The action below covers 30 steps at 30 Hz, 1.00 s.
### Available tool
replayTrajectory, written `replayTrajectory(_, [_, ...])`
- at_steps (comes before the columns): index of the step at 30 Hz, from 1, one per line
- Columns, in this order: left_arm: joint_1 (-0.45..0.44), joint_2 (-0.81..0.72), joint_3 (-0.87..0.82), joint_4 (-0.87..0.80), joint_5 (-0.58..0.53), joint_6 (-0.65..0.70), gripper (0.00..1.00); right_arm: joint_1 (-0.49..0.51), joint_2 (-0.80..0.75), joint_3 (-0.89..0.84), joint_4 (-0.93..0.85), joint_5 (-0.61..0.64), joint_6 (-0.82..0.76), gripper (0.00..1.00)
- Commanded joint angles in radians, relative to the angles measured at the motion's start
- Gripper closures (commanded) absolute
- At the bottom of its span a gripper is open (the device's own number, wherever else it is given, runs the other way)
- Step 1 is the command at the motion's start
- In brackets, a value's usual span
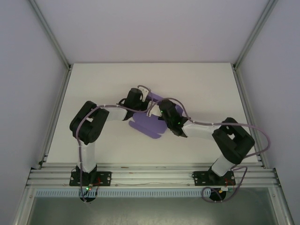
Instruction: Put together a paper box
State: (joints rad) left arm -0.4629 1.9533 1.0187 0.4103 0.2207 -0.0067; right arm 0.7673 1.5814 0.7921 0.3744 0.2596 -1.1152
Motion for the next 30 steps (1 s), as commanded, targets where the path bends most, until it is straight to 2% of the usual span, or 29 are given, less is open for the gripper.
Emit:
replayTrajectory(1, [-0.001,-0.039,-0.092,0.099,0.033,-0.013,1.00,-0.019,-0.144,-0.020,-0.113,-0.077,0.208,0.39])
replayTrajectory(2, [-0.002,-0.039,-0.113,0.129,0.047,-0.009,1.00,-0.033,-0.188,-0.026,-0.148,-0.121,0.267,0.24])
replayTrajectory(3, [-0.002,-0.073,-0.135,0.162,0.058,-0.008,1.00,-0.056,-0.236,-0.034,-0.182,-0.172,0.335,0.05])
replayTrajectory(4, [-0.002,-0.078,-0.150,0.184,0.066,-0.008,1.00,-0.081,-0.277,-0.038,-0.216,-0.228,0.397,0.00])
replayTrajectory(8, [-0.004,-0.103,-0.204,0.271,0.120,0.004,1.00,-0.226,-0.383,-0.023,-0.301,-0.483,0.682,0.00])
replayTrajectory(10, [-0.004,-0.116,-0.231,0.316,0.157,0.005,1.00,-0.310,-0.373,0.038,-0.356,-0.598,0.846,0.00])
replayTrajectory(12, [-0.009,-0.120,-0.240,0.330,0.174,0.009,1.00,-0.368,-0.320,0.105,-0.412,-0.692,0.935,0.00])
replayTrajectory(14, [-0.024,-0.117,-0.243,0.326,0.167,0.031,1.00,-0.373,-0.247,0.197,-0.497,-0.702,0.950,0.00])
replayTrajectory(18, [-0.052,-0.095,-0.241,0.315,0.131,0.056,1.00,-0.373,-0.062,0.411,-0.716,-0.846,0.923,0.09])
replayTrajectory(22, [-0.074,-0.075,-0.231,0.303,0.080,0.070,1.00,-0.373,0.106,0.558,-0.841,-0.905,0.917,0.19])
replayTrajectory(26, [-0.084,-0.059,-0.215,0.280,0.068,0.076,1.00,-0.369,0.216,0.607,-0.878,-0.991,0.881,0.26])
replayTrajectory(30, [-0.095,-0.051,-0.212,0.277,0.029,0.068,1.00,-0.368,0.237,0.573,-0.849,-1.058,0.849,0.29])
